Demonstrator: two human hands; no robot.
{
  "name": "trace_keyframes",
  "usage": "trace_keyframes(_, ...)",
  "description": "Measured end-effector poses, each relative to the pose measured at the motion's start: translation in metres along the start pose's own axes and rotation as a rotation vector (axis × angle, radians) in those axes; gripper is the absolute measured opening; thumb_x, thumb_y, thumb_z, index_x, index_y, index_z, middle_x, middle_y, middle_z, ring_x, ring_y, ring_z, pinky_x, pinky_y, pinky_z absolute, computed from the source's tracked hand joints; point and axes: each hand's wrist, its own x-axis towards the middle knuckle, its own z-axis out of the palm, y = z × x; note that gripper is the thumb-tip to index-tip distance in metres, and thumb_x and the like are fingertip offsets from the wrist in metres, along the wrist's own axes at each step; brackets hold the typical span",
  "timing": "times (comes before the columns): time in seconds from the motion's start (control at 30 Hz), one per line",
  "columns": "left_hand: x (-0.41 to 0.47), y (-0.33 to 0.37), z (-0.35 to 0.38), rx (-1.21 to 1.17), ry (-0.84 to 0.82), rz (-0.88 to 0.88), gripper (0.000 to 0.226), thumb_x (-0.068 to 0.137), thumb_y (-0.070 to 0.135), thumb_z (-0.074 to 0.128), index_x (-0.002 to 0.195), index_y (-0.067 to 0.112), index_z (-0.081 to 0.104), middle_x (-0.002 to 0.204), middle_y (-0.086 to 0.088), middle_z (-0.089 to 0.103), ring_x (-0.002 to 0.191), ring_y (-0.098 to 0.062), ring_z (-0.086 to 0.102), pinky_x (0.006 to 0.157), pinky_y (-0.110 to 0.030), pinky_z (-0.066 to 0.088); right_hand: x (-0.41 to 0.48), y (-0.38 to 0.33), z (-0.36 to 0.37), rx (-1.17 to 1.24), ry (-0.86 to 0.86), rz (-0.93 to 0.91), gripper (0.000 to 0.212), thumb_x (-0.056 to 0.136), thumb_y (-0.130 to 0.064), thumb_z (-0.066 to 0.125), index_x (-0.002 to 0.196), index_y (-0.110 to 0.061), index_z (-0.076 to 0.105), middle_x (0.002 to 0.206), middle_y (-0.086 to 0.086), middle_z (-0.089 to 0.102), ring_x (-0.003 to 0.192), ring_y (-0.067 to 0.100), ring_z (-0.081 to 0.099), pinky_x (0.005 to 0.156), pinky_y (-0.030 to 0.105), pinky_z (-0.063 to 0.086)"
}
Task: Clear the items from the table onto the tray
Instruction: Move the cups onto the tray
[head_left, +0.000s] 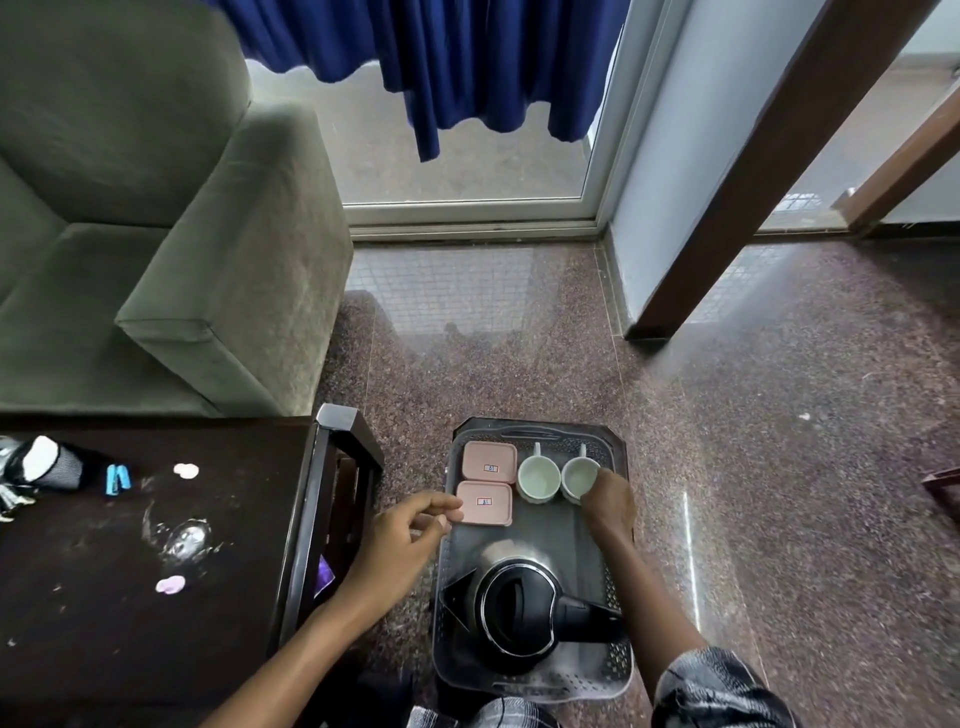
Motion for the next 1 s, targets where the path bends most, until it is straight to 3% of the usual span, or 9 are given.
trace_keyframes(0.23,0.001,0.002,0.0,-0.01,-0.014,-0.008,0.029,0.091,0.007,0.054,0.096,0.035,0.063,0.095,0.012,0.072,0.089,-0.004,0.066,0.078,-0.02,0.052,-0.021,0.008,0.018,0.104,0.043,-0.034,0.033,0.079,0.005,0.045,0.108,0.001,0.061,0.125,0.019,0.052,0.098,0.038,0.059,0.077,0.039,0.048)
trace_keyframes(0.33,0.001,0.0,-0.002,-0.018,-0.018,-0.018,0.026,0.092,0.009,0.054,0.1,0.031,0.064,0.095,0.012,0.072,0.087,-0.003,0.066,0.079,-0.024,0.054,-0.025,0.003,0.006,0.174,0.06,0.108,0.023,0.083,-0.004,0.052,0.103,-0.001,0.062,0.11,0.021,0.059,0.092,0.038,0.062,0.071,0.036,0.047)
trace_keyframes(0.43,-0.001,-0.003,-0.004,-0.032,-0.015,-0.028,0.025,0.092,0.009,0.054,0.103,0.027,0.065,0.096,0.012,0.072,0.088,-0.001,0.066,0.08,-0.025,0.054,-0.009,0.006,0.013,0.4,-0.013,0.253,0.03,0.081,-0.013,0.058,0.106,0.003,0.061,0.107,0.026,0.065,0.099,0.041,0.062,0.08,0.038,0.049)
trace_keyframes(0.5,-0.002,-0.003,-0.005,-0.029,-0.012,-0.024,0.025,0.091,0.009,0.054,0.103,0.028,0.065,0.097,0.011,0.072,0.09,-0.008,0.066,0.083,-0.034,0.056,0.024,0.024,0.042,0.526,-0.057,0.354,0.038,0.075,-0.016,0.059,0.107,0.004,0.062,0.105,0.028,0.067,0.094,0.043,0.065,0.083,0.048,0.053)
trace_keyframes(0.57,-0.004,-0.005,-0.006,-0.037,-0.01,-0.026,0.026,0.091,0.009,0.054,0.102,0.029,0.066,0.097,0.011,0.072,0.089,-0.017,0.067,0.084,-0.041,0.055,0.033,0.025,0.047,0.605,-0.062,0.428,0.034,0.075,-0.008,0.057,0.104,0.008,0.064,0.106,0.03,0.067,0.094,0.044,0.065,0.081,0.055,0.053)
trace_keyframes(0.7,-0.009,-0.009,-0.009,-0.069,-0.006,-0.038,0.029,0.09,0.006,0.054,0.095,0.032,0.065,0.096,0.012,0.072,0.087,-0.038,0.063,0.072,-0.036,0.049,0.006,-0.003,0.015,0.665,-0.006,0.524,0.033,0.084,0.006,0.049,0.115,0.016,0.057,0.119,0.033,0.06,0.11,0.044,0.058,0.085,0.043,0.048)
trace_keyframes(0.8,-0.01,-0.009,-0.011,-0.059,-0.006,-0.046,0.03,0.091,0.004,0.053,0.094,0.032,0.063,0.093,0.006,0.072,0.09,-0.025,0.066,0.08,-0.03,0.052,0.002,-0.006,0.017,0.687,-0.007,0.514,0.031,0.084,0.007,0.048,0.111,0.015,0.059,0.115,0.033,0.061,0.107,0.044,0.059,0.077,0.04,0.047)
trace_keyframes(0.9,-0.01,-0.01,-0.012,-0.061,-0.001,-0.049,0.03,0.09,0.006,0.054,0.094,0.035,0.064,0.091,0.009,0.074,0.087,-0.026,0.067,0.086,-0.038,0.052,0.003,-0.002,0.026,0.697,-0.01,0.495,0.029,0.083,0.005,0.049,0.107,0.012,0.063,0.111,0.03,0.064,0.105,0.042,0.061,0.071,0.033,0.038)
trace_keyframes(1.0,-0.01,-0.012,-0.012,-0.079,0.007,-0.042,0.031,0.09,0.007,0.054,0.094,0.037,0.064,0.094,0.019,0.072,0.086,-0.04,0.064,0.081,-0.05,0.052,0.011,0.006,0.038,0.777,-0.03,0.543,0.034,0.079,-0.003,0.052,0.109,0.011,0.061,0.113,0.029,0.063,0.102,0.043,0.062,0.075,0.04,0.048)
